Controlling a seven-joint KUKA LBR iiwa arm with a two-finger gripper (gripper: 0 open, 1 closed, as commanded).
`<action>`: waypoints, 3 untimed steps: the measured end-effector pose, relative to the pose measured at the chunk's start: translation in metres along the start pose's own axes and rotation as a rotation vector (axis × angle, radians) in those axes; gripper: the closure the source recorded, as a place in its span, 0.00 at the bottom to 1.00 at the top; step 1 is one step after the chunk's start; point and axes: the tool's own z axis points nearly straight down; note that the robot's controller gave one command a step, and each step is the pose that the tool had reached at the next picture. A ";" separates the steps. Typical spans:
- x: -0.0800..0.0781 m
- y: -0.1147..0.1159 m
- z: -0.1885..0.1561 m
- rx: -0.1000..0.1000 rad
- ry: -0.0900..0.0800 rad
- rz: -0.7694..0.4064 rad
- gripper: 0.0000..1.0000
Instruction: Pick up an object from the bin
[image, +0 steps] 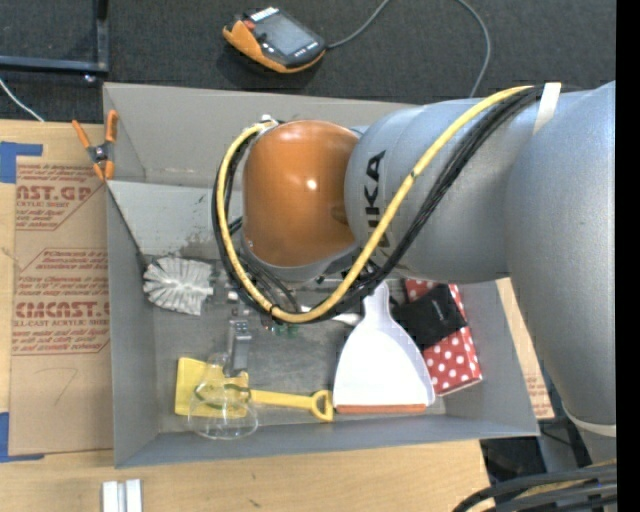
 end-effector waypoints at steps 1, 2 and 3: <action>-0.002 -0.001 -0.004 -0.001 -0.007 0.003 0.00; 0.021 -0.002 0.086 -0.002 -0.009 -0.158 0.00; 0.046 0.007 0.051 -0.002 -0.005 -0.171 0.00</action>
Offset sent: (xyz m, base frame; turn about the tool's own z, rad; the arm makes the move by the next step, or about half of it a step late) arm -0.0336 -0.0019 -0.1227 -0.2205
